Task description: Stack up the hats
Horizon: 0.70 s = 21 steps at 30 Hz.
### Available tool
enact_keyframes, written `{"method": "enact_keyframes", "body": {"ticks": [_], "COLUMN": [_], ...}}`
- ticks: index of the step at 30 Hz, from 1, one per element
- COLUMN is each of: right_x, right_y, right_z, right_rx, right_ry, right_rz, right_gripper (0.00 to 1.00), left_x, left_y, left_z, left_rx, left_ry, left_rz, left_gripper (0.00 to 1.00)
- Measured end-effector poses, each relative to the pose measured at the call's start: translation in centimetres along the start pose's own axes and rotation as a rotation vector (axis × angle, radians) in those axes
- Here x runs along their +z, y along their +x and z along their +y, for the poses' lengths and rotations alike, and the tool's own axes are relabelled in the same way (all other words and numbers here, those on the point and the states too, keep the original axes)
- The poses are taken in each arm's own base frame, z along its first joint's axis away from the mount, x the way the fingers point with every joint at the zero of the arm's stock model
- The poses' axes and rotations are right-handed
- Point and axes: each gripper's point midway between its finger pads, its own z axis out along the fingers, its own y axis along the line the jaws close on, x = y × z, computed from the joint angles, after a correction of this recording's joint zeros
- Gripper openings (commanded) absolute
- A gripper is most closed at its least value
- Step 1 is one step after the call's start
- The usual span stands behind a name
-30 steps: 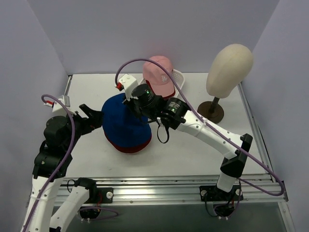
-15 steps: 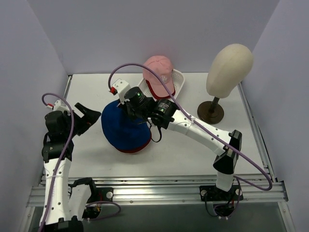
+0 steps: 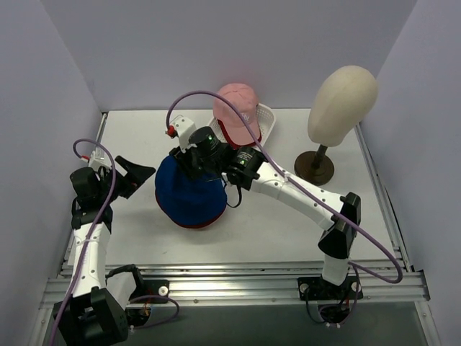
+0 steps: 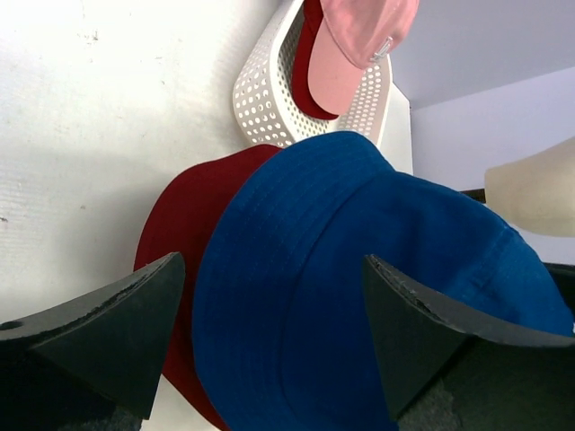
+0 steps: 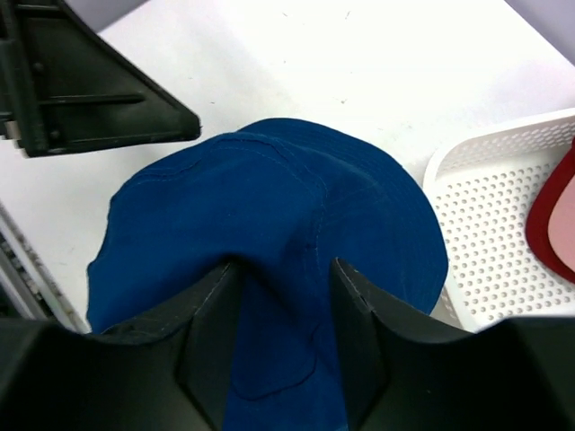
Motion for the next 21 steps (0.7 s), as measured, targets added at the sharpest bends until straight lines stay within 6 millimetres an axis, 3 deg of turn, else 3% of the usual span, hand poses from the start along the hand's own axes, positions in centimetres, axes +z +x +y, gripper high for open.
{"method": "enact_keyframes", "body": {"ticks": [3, 7, 12, 16, 21], "right_x": [-1.1, -4.5, -9.0, -10.6, -9.4], "right_y": [-0.4, -1.0, -1.3, 1.4, 4.7], "right_z": [0.3, -0.3, -4.3, -7.3, -7.6], "right_rx": [0.030, 0.112, 0.309, 0.460, 0.579], "right_ry": [-0.038, -0.076, -0.036, 0.026, 0.035], "right_rz": [-0.030, -0.110, -0.263, -0.322, -0.308], "right_gripper": [0.45, 0.46, 0.49, 0.50, 0.49], "left_x": [0.5, 1.0, 2.1, 2.9, 3.3], "left_y": [-0.1, 0.2, 1.0, 1.2, 0.9], "left_z": [0.3, 1.1, 2.6, 3.2, 2.7], "left_rx": [-0.003, -0.027, -0.090, -0.123, -0.116], "left_ry": [0.009, 0.018, 0.021, 0.029, 0.071], "left_rz": [-0.007, -0.022, -0.012, -0.001, -0.019], "left_gripper": [0.88, 0.87, 0.84, 0.84, 0.82]}}
